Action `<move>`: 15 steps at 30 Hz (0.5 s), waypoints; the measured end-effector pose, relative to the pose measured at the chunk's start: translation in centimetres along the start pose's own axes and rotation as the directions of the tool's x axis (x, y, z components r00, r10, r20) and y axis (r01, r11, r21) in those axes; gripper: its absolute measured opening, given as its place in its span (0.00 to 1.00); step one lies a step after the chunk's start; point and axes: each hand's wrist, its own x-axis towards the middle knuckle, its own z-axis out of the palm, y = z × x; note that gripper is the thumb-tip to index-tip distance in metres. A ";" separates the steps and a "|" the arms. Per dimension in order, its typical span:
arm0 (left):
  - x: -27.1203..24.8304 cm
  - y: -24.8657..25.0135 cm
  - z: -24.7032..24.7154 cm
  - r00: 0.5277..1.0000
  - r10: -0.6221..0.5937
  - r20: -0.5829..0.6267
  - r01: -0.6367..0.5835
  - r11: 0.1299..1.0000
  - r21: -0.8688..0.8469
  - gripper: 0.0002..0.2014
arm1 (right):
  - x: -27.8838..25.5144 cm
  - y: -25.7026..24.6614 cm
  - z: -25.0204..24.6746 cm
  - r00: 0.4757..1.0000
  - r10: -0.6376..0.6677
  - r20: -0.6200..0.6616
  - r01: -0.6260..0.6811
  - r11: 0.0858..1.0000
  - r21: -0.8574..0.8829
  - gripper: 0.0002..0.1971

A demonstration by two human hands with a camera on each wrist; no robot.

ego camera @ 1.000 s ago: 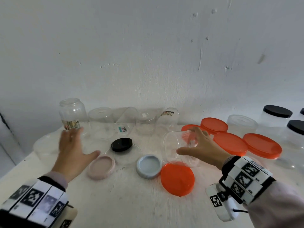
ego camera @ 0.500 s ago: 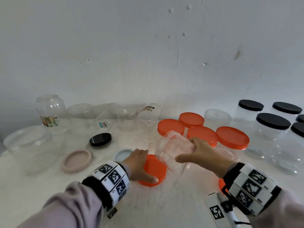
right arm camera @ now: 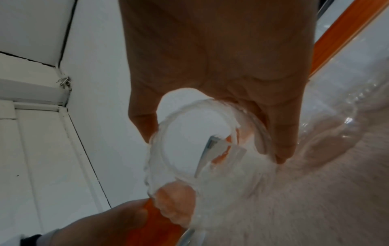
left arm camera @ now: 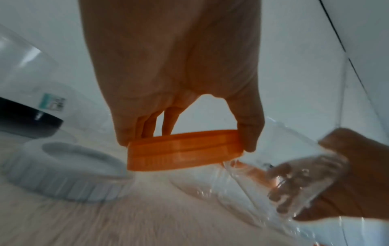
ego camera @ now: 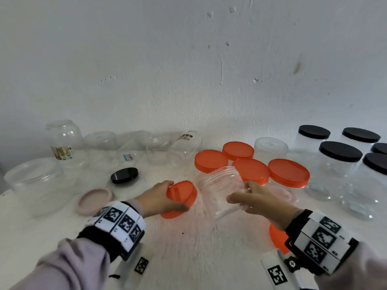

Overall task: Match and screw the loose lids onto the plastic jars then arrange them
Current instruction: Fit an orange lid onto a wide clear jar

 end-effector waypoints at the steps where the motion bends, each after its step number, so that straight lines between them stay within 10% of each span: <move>1: -0.1 -0.3 -0.5 1.000 -0.004 -0.009 0.003 0.996 -0.093 0.51 | 0.0 0.0 0.1 1.000 0.000 0.025 0.000 1.000 0.004 0.52; 6: -1.1 -0.9 -2.1 0.996 -0.014 -0.087 -0.027 0.887 -0.460 0.65 | 0.4 -0.3 2.3 0.996 -0.041 0.085 0.048 0.995 -0.084 0.54; 15: -3.1 1.2 -1.0 0.985 0.084 -0.149 -0.124 0.952 -0.281 0.67 | 1.1 -0.1 5.3 0.949 -0.109 0.297 0.145 0.984 -0.102 0.62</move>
